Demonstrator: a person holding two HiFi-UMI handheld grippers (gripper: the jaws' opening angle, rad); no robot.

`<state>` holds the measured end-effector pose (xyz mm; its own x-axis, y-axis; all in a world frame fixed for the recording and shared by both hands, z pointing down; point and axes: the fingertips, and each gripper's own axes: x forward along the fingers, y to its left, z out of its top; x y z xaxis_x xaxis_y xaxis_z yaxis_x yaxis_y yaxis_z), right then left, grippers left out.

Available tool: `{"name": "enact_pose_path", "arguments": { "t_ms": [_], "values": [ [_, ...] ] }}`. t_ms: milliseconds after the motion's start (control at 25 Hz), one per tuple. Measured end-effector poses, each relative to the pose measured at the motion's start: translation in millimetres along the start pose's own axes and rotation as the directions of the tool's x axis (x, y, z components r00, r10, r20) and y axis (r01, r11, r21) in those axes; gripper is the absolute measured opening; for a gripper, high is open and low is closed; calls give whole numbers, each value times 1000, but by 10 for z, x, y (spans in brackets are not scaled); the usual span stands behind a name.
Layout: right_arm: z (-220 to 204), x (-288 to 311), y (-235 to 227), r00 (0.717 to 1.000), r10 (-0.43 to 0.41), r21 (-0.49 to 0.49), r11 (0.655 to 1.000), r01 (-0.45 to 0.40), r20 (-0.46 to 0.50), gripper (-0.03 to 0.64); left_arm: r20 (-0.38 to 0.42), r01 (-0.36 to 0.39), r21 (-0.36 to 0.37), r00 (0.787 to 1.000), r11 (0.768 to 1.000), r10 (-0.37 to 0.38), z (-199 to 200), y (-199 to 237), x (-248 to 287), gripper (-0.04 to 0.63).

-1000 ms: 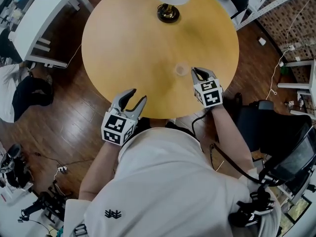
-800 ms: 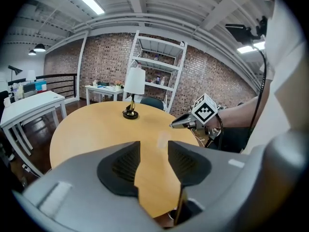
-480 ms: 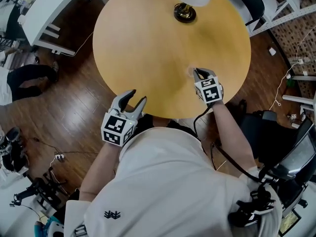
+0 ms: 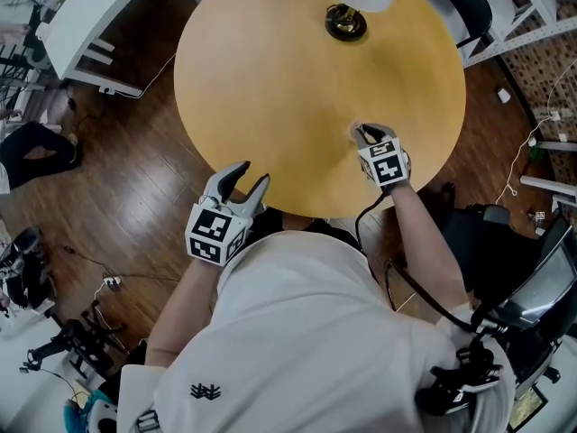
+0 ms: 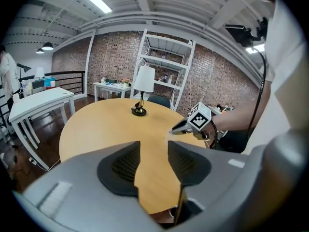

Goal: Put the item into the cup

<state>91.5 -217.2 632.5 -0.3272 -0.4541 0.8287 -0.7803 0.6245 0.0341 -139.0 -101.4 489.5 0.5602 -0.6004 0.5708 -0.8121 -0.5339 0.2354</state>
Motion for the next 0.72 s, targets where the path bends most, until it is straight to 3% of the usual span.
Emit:
{"name": "enact_pose_path", "arguments": {
  "t_ms": [400,720],
  "values": [
    [123,-110,-23,999,-15,41,999,13,48,71,-10,30,30,999,999,-30,86,14,97,161],
    [212,-642,29,991,-40,72,997,31,131,69,-1,71,69,997,995,-72,169,-260,207,161]
  ]
}}
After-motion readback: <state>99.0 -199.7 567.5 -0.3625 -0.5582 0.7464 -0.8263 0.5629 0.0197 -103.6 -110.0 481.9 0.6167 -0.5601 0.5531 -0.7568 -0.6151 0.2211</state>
